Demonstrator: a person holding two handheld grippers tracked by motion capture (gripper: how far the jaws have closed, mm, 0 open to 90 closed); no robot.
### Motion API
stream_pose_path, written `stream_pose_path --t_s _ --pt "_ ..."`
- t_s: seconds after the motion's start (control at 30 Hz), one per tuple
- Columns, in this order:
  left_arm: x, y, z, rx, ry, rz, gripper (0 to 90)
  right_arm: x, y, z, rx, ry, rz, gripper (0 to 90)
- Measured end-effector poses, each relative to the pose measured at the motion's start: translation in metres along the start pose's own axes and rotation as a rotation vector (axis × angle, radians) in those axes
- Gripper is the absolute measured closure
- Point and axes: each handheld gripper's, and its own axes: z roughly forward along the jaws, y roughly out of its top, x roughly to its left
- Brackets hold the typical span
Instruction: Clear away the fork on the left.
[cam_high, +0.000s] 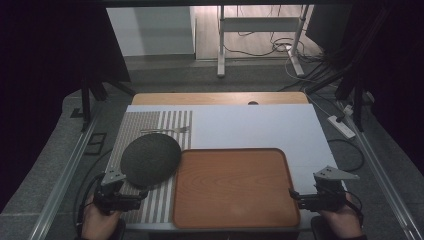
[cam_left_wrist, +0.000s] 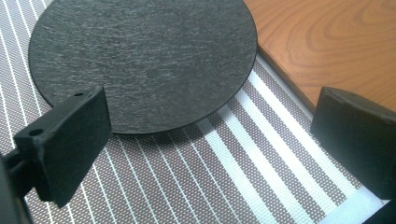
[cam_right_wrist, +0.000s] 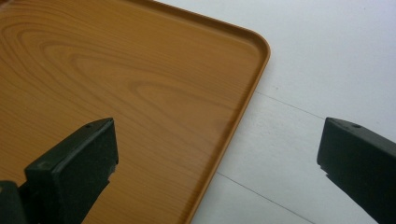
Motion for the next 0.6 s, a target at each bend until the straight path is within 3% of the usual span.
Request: stream_pose_path --t_s 0.6 --pt "0.0021 0.0004 0.0015 0.018 -0.018 -0.01 0.3 0.0013 0.0006 0.0014 0.012 0.011 -0.02 0.0"
